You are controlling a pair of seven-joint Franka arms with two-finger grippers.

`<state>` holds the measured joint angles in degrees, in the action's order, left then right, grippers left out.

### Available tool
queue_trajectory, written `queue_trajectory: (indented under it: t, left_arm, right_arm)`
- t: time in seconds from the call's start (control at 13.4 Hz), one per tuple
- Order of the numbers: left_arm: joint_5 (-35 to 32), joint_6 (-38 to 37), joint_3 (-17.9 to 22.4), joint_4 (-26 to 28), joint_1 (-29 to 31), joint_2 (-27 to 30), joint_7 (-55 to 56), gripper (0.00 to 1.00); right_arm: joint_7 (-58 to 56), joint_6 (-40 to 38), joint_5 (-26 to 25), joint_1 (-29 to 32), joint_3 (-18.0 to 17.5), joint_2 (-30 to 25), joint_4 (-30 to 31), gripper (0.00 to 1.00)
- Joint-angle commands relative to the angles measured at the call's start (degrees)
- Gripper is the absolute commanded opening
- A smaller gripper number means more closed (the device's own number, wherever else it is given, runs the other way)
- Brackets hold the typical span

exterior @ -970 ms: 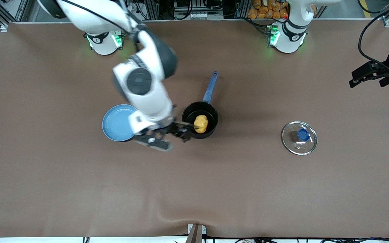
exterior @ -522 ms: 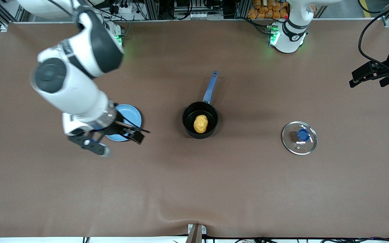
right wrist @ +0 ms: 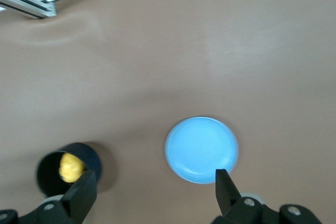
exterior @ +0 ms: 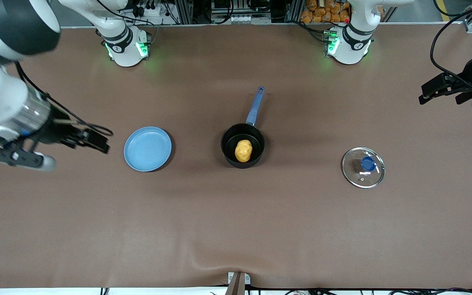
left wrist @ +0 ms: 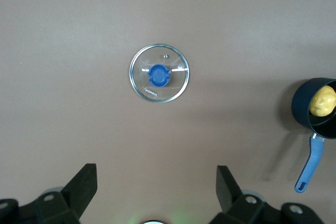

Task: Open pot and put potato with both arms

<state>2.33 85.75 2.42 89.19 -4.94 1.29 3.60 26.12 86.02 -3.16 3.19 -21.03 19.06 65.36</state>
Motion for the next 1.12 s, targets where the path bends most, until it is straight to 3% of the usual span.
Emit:
queue_trajectory:
  t: [0.0, 0.15, 0.3, 0.45, 0.6, 0.82, 1.04]
  left_arm:
    - [-2.1, -1.5, -0.9, 0.5, -0.3, 1.9, -0.6, 1.0]
    - [-3.6, -2.1, -2.6, 0.5, 0.3, 2.8, -0.6, 1.0]
    - [-3.6, -2.5, -2.7, 0.5, 0.2, 2.9, -0.6, 1.0]
    - [-3.6, -3.0, -2.7, 0.5, 0.2, 3.0, -0.6, 1.0]
    - [-3.6, -3.6, -2.7, 0.5, 0.1, 3.0, -0.5, 1.0]
    - [-3.8, -3.8, -2.6, -0.7, 0.3, 2.6, -0.5, 1.0]
    - [-6.4, -3.9, -2.6, -1.6, 0.3, 2.2, -0.4, 1.0]
  right_arm:
    - [-9.0, 0.6, -2.7, -1.7, 4.7, -11.2, 11.9, 1.0]
    - [-15.4, 1.0, -1.9, -1.9, 9.0, -16.7, 18.4, 1.0]
    - [-19.5, 1.3, 2.4, -3.8, 15.3, -21.4, 24.1, 1.0]
    - [-22.6, 0.0, 3.2, -5.9, 20.7, -23.0, 26.1, 1.0]
    - [-30.3, -0.5, 2.7, -5.3, 21.2, -22.1, 24.6, 1.0]
    - [-30.3, -1.1, 4.0, -4.5, 21.2, -18.3, 16.7, 1.0]
    - [-31.0, -1.9, 3.9, -4.6, 21.5, -18.5, 14.8, 1.0]
